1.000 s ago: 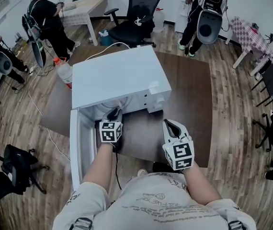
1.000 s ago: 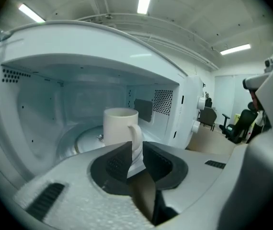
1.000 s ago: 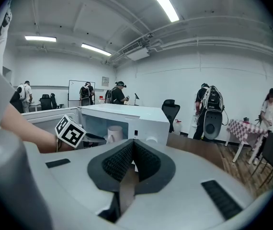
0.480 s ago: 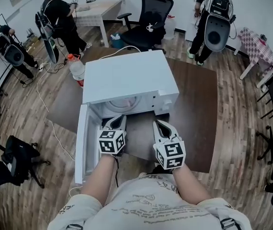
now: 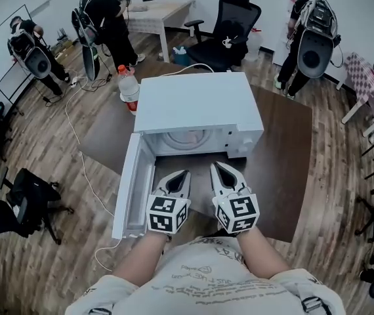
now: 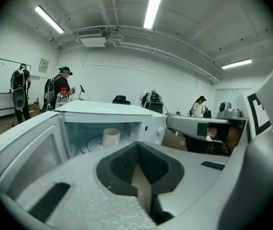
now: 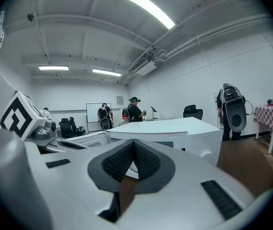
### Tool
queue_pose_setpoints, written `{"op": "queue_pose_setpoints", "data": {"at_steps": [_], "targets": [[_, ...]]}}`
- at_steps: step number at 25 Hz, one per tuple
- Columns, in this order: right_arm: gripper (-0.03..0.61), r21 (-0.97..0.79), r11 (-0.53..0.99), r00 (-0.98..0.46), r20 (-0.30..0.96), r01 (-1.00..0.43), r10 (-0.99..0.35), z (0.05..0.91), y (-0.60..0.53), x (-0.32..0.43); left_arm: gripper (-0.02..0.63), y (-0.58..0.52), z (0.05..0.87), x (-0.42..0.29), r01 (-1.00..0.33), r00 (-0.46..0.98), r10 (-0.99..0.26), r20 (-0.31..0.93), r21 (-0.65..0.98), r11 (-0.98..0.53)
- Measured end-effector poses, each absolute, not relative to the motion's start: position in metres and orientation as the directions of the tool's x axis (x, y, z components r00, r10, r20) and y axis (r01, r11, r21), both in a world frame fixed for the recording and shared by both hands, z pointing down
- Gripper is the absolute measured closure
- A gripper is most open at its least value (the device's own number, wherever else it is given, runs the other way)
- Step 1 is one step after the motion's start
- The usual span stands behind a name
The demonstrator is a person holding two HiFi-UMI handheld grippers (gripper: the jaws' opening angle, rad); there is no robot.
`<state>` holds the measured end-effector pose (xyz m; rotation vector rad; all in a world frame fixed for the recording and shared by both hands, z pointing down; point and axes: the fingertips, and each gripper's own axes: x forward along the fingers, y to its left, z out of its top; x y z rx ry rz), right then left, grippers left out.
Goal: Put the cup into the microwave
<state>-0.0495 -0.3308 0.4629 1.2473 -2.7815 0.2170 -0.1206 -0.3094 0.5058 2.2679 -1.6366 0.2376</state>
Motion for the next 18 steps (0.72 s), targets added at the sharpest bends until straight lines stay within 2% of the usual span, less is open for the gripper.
{"op": "queue_pose_setpoints", "data": {"at_steps": [6,10,18], "targets": [[0.569,-0.079,0.674,-0.676,0.165,-0.735,-0.718,0.471,-0.324,-0.061,0.6,-0.306,0.498,-0.134,-0.958,0.28,-0.91,0.305,0.142,-0.247],[0.569,0.025,0.679,-0.665,0.173,-0.734,-0.726,0.469,-0.32,-0.064,0.6,-0.304,0.495,-0.136,-0.961,0.269,-0.915,0.301,0.145,-0.235],[0.569,0.031,0.677,-0.661,0.184,-0.735,-0.727,0.47,-0.31,-0.064,0.6,-0.296,0.49,-0.135,-0.963,0.266,-0.92,0.289,0.126,-0.239]]}}
